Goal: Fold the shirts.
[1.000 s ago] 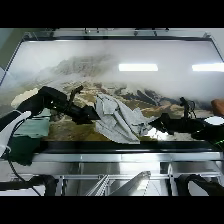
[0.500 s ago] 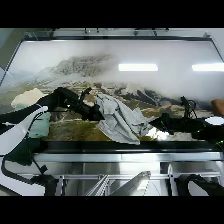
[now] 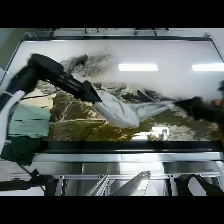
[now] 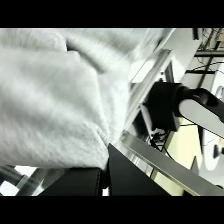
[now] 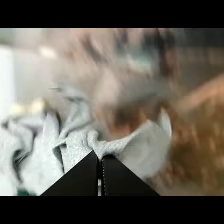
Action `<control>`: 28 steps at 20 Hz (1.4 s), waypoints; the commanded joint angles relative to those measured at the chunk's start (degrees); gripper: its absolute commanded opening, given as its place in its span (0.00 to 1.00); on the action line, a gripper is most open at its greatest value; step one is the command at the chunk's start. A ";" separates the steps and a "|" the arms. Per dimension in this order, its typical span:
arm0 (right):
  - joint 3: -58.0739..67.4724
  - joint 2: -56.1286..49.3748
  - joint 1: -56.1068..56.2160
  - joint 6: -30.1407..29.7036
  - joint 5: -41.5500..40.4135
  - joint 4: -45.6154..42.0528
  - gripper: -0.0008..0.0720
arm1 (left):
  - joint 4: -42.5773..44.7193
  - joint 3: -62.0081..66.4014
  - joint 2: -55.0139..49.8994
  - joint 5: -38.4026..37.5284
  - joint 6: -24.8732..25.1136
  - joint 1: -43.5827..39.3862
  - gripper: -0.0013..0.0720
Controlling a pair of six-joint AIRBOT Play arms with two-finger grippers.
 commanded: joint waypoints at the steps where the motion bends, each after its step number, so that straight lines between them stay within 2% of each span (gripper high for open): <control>1: 11.58 9.55 -13.68 -3.43 7.41 14.03 0.03 | -0.24 7.91 12.00 6.27 -1.33 2.78 0.02; 3: 19.17 10.21 -15.58 -3.63 10.58 21.99 0.03 | -0.15 11.78 18.21 4.61 -1.33 3.98 0.04; 6: 25.18 7.91 -13.11 -3.34 14.14 26.71 0.03 | 0.44 14.58 25.20 3.93 -1.25 4.13 0.04; 11: 25.07 7.85 -3.96 -3.39 13.70 21.86 0.03 | 0.50 4.46 31.61 -1.81 -1.22 4.33 0.04; 13: 24.96 7.63 0.61 -2.25 9.97 13.92 0.03 | 0.48 -1.46 31.32 -2.34 -1.20 5.51 0.03; 15: 22.75 6.62 5.53 2.03 3.65 3.08 0.03 | 0.48 -7.89 29.05 -5.88 0.35 6.93 0.03; 17: 17.62 3.72 10.84 4.28 -2.71 -3.65 0.03 | 0.42 -13.44 23.98 -9.33 1.92 9.07 0.04; 21: 6.97 -10.25 17.11 3.63 -17.57 -6.91 0.03 | 0.22 -18.25 7.87 -14.25 5.38 12.44 0.04; 22: 6.69 -15.39 17.38 2.62 -20.17 -6.88 0.03 | -0.09 -18.23 3.26 -15.34 6.64 13.11 0.25; 23: 6.71 -20.92 17.38 1.07 -22.75 -5.75 0.03 | -0.33 -18.18 -1.07 -16.68 6.64 13.66 0.60; 24: 6.97 -25.83 17.31 -0.81 -24.72 -3.69 0.12 | -0.24 -17.68 -4.79 -17.35 6.64 14.19 0.89; 25: 8.15 -30.97 16.96 -2.21 -25.11 -2.05 0.43 | -0.26 -16.11 -8.52 -16.46 6.54 14.99 1.00; 26: 9.77 -34.84 16.11 -2.10 -23.87 -2.34 0.51 | -0.26 -14.05 -11.41 -14.56 6.43 16.13 1.00; 28: 12.17 -39.32 13.07 -2.14 -17.86 -2.49 0.51 | -0.20 -9.53 -15.06 -9.11 5.99 18.49 1.00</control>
